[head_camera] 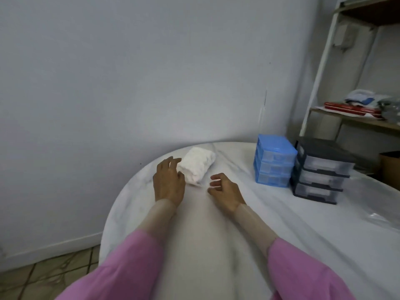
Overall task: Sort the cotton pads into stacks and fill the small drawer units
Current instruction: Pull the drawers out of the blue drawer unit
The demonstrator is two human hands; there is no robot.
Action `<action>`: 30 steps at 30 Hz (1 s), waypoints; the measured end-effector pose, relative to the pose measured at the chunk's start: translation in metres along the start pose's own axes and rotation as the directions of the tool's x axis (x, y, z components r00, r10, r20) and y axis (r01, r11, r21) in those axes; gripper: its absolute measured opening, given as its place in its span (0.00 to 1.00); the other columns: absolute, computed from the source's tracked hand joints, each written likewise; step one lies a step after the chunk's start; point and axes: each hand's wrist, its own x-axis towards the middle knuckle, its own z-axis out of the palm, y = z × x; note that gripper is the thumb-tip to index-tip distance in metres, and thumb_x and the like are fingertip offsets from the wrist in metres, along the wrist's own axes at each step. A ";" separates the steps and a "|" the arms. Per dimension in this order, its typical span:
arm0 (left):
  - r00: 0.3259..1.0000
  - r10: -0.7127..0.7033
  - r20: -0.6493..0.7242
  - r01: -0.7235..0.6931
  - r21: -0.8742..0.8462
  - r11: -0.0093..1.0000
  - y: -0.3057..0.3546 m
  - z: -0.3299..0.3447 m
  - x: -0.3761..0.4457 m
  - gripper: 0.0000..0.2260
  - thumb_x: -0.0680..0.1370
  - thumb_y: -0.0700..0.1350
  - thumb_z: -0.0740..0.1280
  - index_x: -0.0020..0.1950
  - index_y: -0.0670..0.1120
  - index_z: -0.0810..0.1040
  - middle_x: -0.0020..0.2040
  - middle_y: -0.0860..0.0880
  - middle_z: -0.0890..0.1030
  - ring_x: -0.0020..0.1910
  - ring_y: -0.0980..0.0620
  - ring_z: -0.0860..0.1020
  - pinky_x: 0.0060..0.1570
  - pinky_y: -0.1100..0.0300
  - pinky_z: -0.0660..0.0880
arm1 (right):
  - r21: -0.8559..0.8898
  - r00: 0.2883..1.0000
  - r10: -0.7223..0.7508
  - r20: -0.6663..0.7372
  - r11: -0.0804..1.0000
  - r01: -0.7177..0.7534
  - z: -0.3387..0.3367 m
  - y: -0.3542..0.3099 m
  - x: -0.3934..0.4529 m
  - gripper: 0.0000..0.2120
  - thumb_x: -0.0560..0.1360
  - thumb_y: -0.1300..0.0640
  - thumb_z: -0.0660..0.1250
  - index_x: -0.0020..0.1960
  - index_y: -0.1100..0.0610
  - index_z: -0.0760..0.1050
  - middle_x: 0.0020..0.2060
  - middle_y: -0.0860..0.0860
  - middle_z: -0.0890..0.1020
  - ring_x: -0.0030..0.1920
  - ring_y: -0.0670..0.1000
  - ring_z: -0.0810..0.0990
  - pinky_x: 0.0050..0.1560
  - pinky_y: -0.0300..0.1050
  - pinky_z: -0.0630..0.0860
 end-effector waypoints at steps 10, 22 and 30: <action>0.968 -0.146 0.204 0.168 -0.091 0.982 -0.022 0.007 0.007 0.18 0.78 0.44 0.61 0.68 0.50 0.69 0.63 0.44 0.72 0.62 0.45 0.71 0.62 0.51 0.66 | 0.096 0.999 0.044 -0.017 0.995 -0.043 0.019 -0.010 0.021 0.19 0.75 0.55 0.67 0.63 0.59 0.69 0.53 0.57 0.79 0.54 0.55 0.78 0.50 0.38 0.69; 0.979 0.068 0.192 -0.048 -0.108 0.993 0.023 -0.005 -0.034 0.03 0.74 0.47 0.65 0.47 0.52 0.76 0.37 0.57 0.78 0.45 0.57 0.77 0.56 0.59 0.56 | 0.214 0.983 0.157 -0.091 0.967 -0.135 -0.035 0.022 -0.007 0.13 0.71 0.68 0.65 0.45 0.50 0.76 0.41 0.57 0.83 0.46 0.58 0.82 0.56 0.51 0.77; 0.942 0.264 0.209 -0.269 -0.002 0.963 0.062 -0.005 -0.059 0.09 0.74 0.53 0.64 0.37 0.51 0.72 0.31 0.57 0.76 0.31 0.61 0.71 0.56 0.60 0.56 | 0.275 0.979 0.188 -0.072 0.948 -0.162 -0.068 0.035 -0.043 0.10 0.73 0.69 0.63 0.43 0.54 0.76 0.38 0.58 0.81 0.39 0.55 0.80 0.45 0.45 0.77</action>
